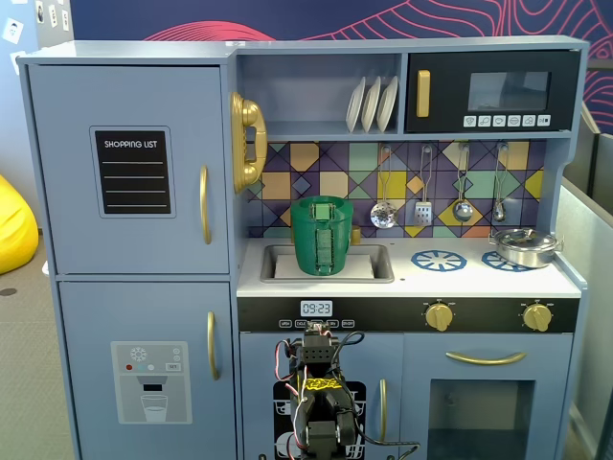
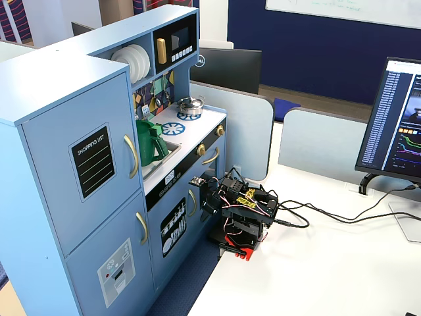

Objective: Take off the lid from the green recipient and place it on the counter

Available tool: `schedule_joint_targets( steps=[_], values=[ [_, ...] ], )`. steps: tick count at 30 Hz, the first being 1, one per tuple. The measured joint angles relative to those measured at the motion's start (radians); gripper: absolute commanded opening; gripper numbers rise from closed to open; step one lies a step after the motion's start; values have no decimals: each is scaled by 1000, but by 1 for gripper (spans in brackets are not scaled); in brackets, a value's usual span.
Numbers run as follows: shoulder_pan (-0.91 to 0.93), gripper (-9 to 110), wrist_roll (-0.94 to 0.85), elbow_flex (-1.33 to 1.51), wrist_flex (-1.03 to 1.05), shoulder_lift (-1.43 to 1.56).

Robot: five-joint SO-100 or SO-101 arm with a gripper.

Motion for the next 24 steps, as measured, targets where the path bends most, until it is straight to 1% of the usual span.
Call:
schedule_joint_targets(
  steps=[15, 21, 24],
  values=[
    [29, 0, 3, 0, 0, 0],
    [78, 0, -80, -31, -8, -2],
    [89, 0, -97, -120, -126, -6]
  ],
)
